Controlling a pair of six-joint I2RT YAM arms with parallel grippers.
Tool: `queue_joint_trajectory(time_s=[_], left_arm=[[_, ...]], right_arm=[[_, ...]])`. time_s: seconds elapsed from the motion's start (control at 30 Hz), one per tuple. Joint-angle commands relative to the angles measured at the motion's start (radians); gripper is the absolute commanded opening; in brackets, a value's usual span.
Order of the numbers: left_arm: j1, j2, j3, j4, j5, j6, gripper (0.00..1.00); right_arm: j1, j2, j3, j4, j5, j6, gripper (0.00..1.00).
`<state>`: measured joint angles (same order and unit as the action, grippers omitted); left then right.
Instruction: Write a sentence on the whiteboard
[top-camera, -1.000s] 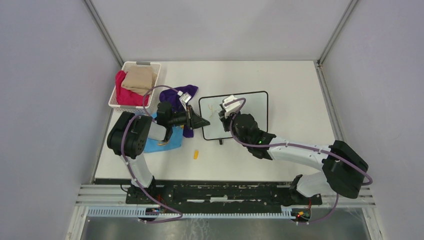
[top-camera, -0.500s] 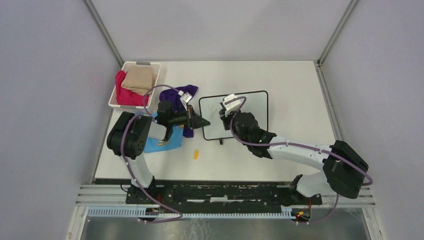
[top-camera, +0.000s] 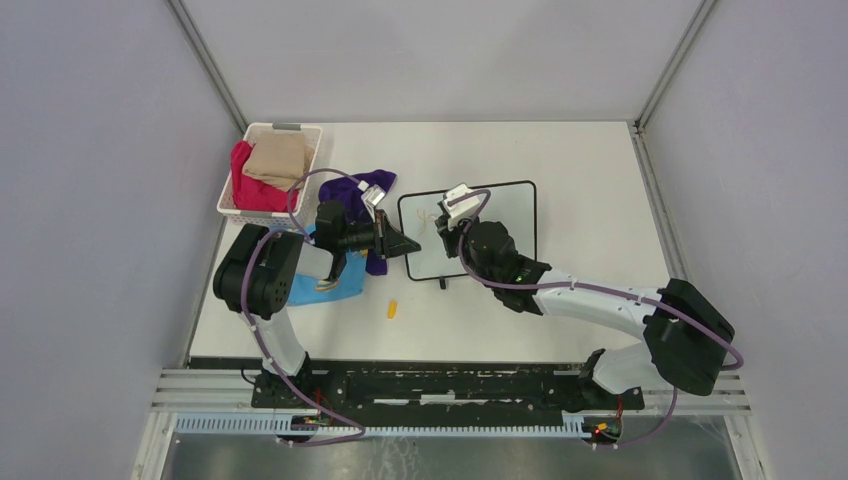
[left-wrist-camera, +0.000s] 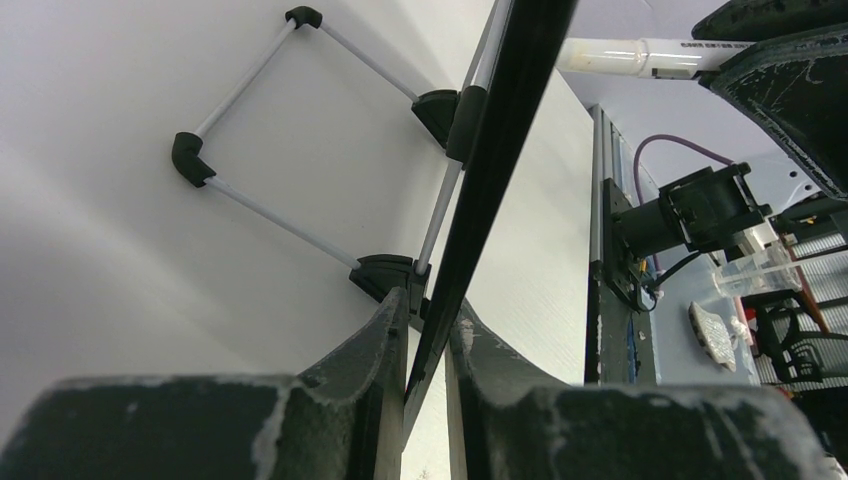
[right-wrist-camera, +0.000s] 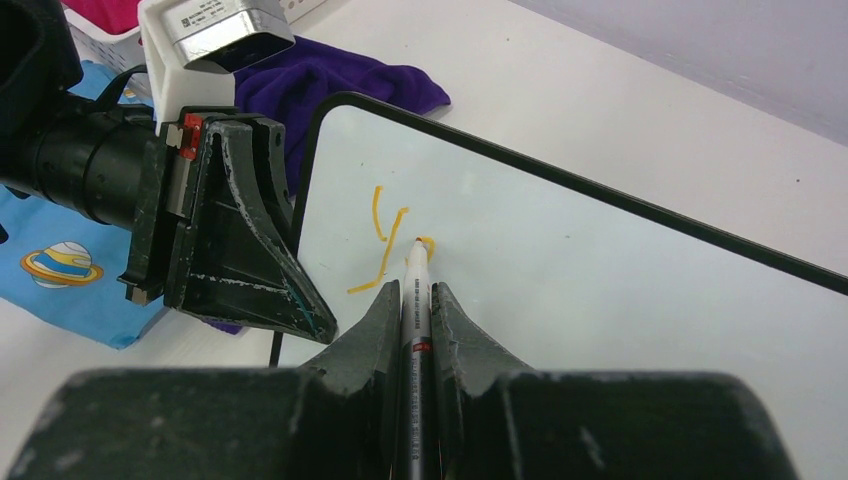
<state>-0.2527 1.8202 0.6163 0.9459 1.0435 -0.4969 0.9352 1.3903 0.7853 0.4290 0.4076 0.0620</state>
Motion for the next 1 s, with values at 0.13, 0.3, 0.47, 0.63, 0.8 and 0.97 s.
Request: queue_joint_trajectory(time_s=[0.13, 0.3, 0.47, 0.63, 0.8, 0.97], left_arm=[[-0.012, -0.004, 0.004, -0.096, -0.032, 0.070, 0.02], [-0.013, -0.002, 0.008, -0.105, -0.034, 0.074, 0.02], [-0.013, -0.001, 0.008, -0.107, -0.033, 0.075, 0.02], [-0.013, -0.003, 0.009, -0.117, -0.035, 0.082, 0.02], [-0.013, -0.002, 0.012, -0.125, -0.036, 0.086, 0.02], [-0.014, -0.002, 0.013, -0.125, -0.036, 0.086, 0.02]], right_arm=[[-0.008, 0.010, 0.010, 0.010, -0.023, -0.004, 0.00], [-0.008, -0.003, -0.021, 0.007, -0.024, 0.001, 0.00], [-0.008, -0.013, -0.035, 0.001, -0.026, 0.004, 0.00], [-0.008, -0.052, -0.037, 0.002, -0.030, 0.017, 0.00], [-0.008, -0.120, -0.044, 0.031, -0.021, 0.019, 0.00], [-0.018, -0.124, -0.018, 0.024, -0.005, 0.000, 0.00]])
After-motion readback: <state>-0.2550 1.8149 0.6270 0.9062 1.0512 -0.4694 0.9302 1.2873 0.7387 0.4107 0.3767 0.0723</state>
